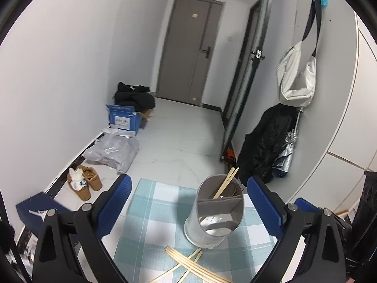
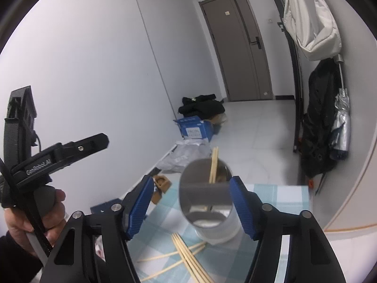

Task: Organize utensils
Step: 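Lower the right tool to the loose chopsticks and close on them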

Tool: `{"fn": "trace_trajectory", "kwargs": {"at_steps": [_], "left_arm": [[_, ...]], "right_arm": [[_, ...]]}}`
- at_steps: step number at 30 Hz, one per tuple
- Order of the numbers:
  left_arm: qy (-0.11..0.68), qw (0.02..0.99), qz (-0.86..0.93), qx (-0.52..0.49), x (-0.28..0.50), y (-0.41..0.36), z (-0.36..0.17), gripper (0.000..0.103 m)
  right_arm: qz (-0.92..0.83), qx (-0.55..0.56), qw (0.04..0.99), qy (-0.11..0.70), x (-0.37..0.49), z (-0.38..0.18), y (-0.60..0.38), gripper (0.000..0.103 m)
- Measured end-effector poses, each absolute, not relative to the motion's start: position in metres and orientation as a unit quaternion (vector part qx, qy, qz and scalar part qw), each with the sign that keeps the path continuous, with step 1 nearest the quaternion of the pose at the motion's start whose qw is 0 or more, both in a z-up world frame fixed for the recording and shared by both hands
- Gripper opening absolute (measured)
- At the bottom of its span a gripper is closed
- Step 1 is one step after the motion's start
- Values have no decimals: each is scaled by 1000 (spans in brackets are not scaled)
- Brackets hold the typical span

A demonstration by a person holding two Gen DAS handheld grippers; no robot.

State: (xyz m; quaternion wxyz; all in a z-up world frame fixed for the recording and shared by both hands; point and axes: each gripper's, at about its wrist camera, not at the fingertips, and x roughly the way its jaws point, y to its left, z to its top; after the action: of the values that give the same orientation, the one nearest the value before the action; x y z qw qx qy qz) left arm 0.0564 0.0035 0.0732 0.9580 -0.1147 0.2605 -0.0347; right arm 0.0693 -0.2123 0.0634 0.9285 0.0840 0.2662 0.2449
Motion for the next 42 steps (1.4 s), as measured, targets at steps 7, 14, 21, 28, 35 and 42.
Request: {"fn": "trace_trajectory", "kwargs": {"at_steps": [7, 14, 21, 28, 35, 42], "left_arm": [[272, 955, -10, -115, 44, 9, 44, 102], [288, 950, 16, -117, 39, 21, 9, 102], [322, 936, 9, -141, 34, 28, -22, 102], [365, 917, 16, -161, 46, 43, -41, 102], [384, 903, 27, -192, 55, 60, -49, 102], [391, 893, 39, -218, 64, 76, -51, 102]], "right_arm": [[235, 75, 928, 280, 47, 37, -213, 74], [230, 64, 920, 311, 37, 4, -210, 78], [227, 38, 909, 348, 33, -32, -202, 79], [223, 10, 895, 387, 39, -63, -186, 79], [230, -16, 881, 413, 54, -83, -161, 78], [237, -77, 859, 447, 68, -112, -129, 76]]}}
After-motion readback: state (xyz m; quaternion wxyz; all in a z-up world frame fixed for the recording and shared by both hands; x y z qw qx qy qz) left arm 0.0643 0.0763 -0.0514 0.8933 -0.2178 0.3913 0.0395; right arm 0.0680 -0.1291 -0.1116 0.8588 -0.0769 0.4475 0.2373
